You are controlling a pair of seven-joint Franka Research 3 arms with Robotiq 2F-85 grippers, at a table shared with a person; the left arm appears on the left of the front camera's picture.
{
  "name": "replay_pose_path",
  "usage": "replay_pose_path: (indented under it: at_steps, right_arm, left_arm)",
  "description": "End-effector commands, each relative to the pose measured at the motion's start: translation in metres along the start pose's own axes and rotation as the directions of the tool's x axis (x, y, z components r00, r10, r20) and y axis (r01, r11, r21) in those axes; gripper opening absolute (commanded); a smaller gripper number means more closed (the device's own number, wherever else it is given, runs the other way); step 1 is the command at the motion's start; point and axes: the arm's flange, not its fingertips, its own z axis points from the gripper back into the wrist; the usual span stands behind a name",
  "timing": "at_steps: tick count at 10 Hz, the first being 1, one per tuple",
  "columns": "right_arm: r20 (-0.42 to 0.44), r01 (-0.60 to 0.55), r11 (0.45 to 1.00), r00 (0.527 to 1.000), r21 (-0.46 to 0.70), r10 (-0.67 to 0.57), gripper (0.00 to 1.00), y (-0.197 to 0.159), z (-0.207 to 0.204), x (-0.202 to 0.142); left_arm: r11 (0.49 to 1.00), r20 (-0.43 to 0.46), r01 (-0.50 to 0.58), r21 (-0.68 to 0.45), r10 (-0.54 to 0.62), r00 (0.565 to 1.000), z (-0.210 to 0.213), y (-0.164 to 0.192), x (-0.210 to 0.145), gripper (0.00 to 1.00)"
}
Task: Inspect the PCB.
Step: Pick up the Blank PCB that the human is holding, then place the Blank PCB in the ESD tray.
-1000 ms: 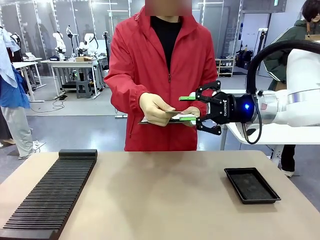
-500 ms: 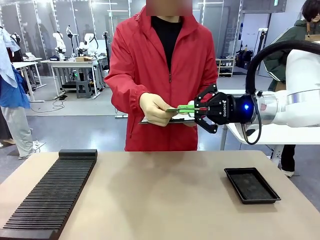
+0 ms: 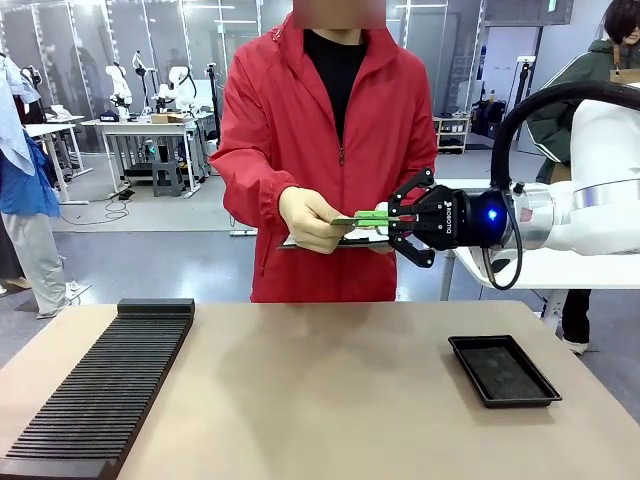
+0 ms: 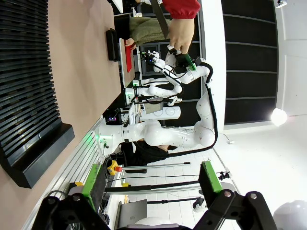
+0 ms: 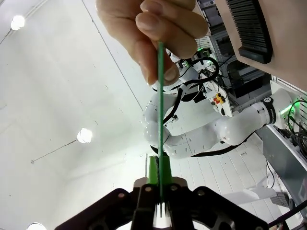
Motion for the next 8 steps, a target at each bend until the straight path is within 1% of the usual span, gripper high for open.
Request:
replay_pose_path:
  at_steps: [1, 8]
  right_arm:
    - [0.000, 0.000, 1.000, 1.000, 0.000, 0.000, 0.00, 0.0002, -0.0003, -0.0001]
    - [0.000, 0.000, 1.000, 1.000, 0.000, 0.000, 0.00, 0.0002, -0.0003, -0.0001]
  left_arm:
    - [1.000, 0.002, 0.001, 0.000, -0.001, 1.000, 0.0010, -0.0005, -0.0004, 1.00]
    - [1.000, 0.002, 0.001, 0.000, -0.001, 1.000, 0.0010, -0.0005, -0.0004, 1.00]
